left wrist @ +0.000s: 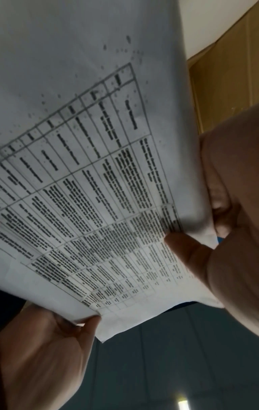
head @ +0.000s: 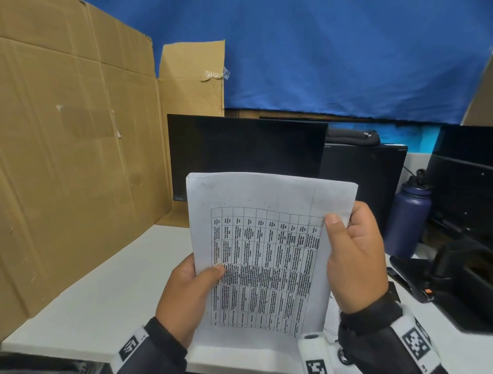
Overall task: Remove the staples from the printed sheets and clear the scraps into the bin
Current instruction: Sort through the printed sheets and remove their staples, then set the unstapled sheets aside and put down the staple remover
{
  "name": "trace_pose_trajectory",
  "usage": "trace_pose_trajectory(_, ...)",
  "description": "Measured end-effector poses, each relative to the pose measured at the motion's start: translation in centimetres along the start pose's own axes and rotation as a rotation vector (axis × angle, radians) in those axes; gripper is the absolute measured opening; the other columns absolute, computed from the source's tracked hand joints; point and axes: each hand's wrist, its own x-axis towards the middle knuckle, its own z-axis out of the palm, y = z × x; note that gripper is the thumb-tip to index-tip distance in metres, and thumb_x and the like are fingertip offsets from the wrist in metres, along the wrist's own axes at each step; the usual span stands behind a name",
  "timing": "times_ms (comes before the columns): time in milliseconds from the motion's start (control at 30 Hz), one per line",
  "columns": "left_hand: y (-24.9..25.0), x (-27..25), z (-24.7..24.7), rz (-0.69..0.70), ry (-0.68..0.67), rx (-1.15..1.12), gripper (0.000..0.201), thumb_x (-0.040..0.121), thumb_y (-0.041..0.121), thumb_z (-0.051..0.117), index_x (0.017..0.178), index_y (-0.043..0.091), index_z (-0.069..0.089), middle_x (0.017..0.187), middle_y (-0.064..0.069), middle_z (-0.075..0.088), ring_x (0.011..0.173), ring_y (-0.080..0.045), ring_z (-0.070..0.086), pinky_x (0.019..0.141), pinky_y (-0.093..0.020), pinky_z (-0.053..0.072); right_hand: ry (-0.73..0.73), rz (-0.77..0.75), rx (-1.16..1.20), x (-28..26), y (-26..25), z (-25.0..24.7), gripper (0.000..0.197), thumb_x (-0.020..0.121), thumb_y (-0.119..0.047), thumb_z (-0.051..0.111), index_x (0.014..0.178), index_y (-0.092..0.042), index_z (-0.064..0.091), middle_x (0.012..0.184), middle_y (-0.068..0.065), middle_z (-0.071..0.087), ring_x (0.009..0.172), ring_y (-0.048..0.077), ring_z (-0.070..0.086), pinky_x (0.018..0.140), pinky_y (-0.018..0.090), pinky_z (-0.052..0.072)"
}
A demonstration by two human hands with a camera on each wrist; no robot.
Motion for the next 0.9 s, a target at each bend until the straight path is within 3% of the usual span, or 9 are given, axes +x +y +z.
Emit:
trace_pose_trajectory(133,-0.4,-0.1,0.0,0.031,-0.042,0.134,0.02,0.082,0.031,0.07,0.1,0.029,0.079,0.103,0.006,0.08,0.1,-0.02,0.074,0.093,-0.048,0.056,0.026,0.0,-0.045,-0.1,0.0,0.2,0.025,0.102,-0.016,0.049,0.095,-0.04,0.056,0.096,-0.013,0.07,0.09,0.009,0.069,0.08,0.043,0.059)
trace_pose_trajectory(200,-0.8,0.0,0.2,0.101,0.011,0.252,0.008,0.092,0.029,0.071,0.097,0.027,0.078,0.093,0.015,0.079,0.092,-0.009,0.073,0.087,-0.038,0.057,0.031,-0.008,-0.05,0.0,-0.4,0.4,0.027,0.101,-0.014,0.05,0.095,-0.039,0.057,0.095,-0.016,0.07,0.089,0.006,0.068,0.08,0.038,0.058)
trace_pose_trajectory(300,0.1,0.2,0.6,0.18,0.08,0.292,0.01,0.095,0.024,0.068,0.097,0.029,0.076,0.091,0.016,0.079,0.087,-0.006,0.074,0.083,-0.038,0.058,-0.018,-0.077,-0.041,1.2,-1.4,0.0,0.028,0.1,-0.009,0.051,0.1,-0.036,0.058,0.098,-0.014,0.069,0.093,0.006,0.067,0.081,0.031,0.055)
trace_pose_trajectory(367,1.4,0.7,0.3,0.204,0.093,0.282,0.011,0.094,0.02,0.069,0.096,0.028,0.076,0.089,0.018,0.079,0.083,-0.004,0.074,0.075,-0.031,0.056,-0.129,-0.091,-0.036,2.8,-1.9,-1.0,0.026,0.099,-0.009,0.053,0.102,-0.034,0.06,0.102,-0.009,0.071,0.095,0.01,0.069,0.084,0.036,0.056)
trace_pose_trajectory(500,3.0,1.6,-1.9,0.142,0.024,0.303,0.015,0.094,0.014,0.068,0.092,0.024,0.078,0.09,0.011,0.08,0.084,-0.012,0.076,0.074,-0.031,0.055,-0.393,0.08,-0.197,6.0,-0.3,-5.1,0.005,0.092,-0.026,0.061,0.095,-0.028,0.062,0.096,0.003,0.074,0.089,0.024,0.071,0.078,0.04,0.057)
trace_pose_trajectory(600,2.2,1.3,-3.3,0.051,0.023,0.347,0.011,0.093,0.014,0.069,0.088,0.019,0.077,0.083,0.005,0.08,0.082,-0.023,0.075,0.07,-0.034,0.054,-0.28,0.271,-0.572,8.4,4.4,-10.0,0.016,0.084,-0.04,0.058,0.087,-0.025,0.064,0.087,0.001,0.07,0.088,0.027,0.069,0.082,0.043,0.056)
trace_pose_trajectory(700,0.8,0.6,-4.3,-0.028,0.074,0.401,0.008,0.092,0.017,0.071,0.088,0.011,0.074,0.082,-0.013,0.079,0.084,-0.036,0.073,0.073,-0.039,0.055,-0.333,0.586,-1.015,10.4,12.1,-15.8,0.028,0.095,-0.029,0.051,0.106,-0.012,0.07,0.11,0.012,0.07,0.107,0.032,0.064,0.091,0.036,0.051)
trace_pose_trajectory(767,-0.4,0.3,-4.6,-0.066,0.089,0.456,0.016,0.091,0.024,0.073,0.088,0.007,0.073,0.088,-0.021,0.076,0.087,-0.042,0.071,0.077,-0.043,0.053,-0.394,0.667,-1.25,10.7,16.2,-18.8,0.041,0.093,-0.035,0.05,0.121,-0.009,0.065,0.122,0.016,0.067,0.113,0.033,0.062,0.097,0.035,0.049)
trace_pose_trajectory(900,-1.4,0.1,-4.3,-0.091,0.098,0.495,0.019,0.089,0.028,0.075,0.085,0.009,0.072,0.084,-0.022,0.075,0.082,-0.043,0.071,0.08,-0.048,0.055,-0.423,0.763,-1.339,10.3,21.3,-20.4,0.055,0.077,-0.063,0.056,0.103,-0.016,0.067,0.099,0.009,0.073,0.085,0.027,0.069,0.077,0.029,0.052)
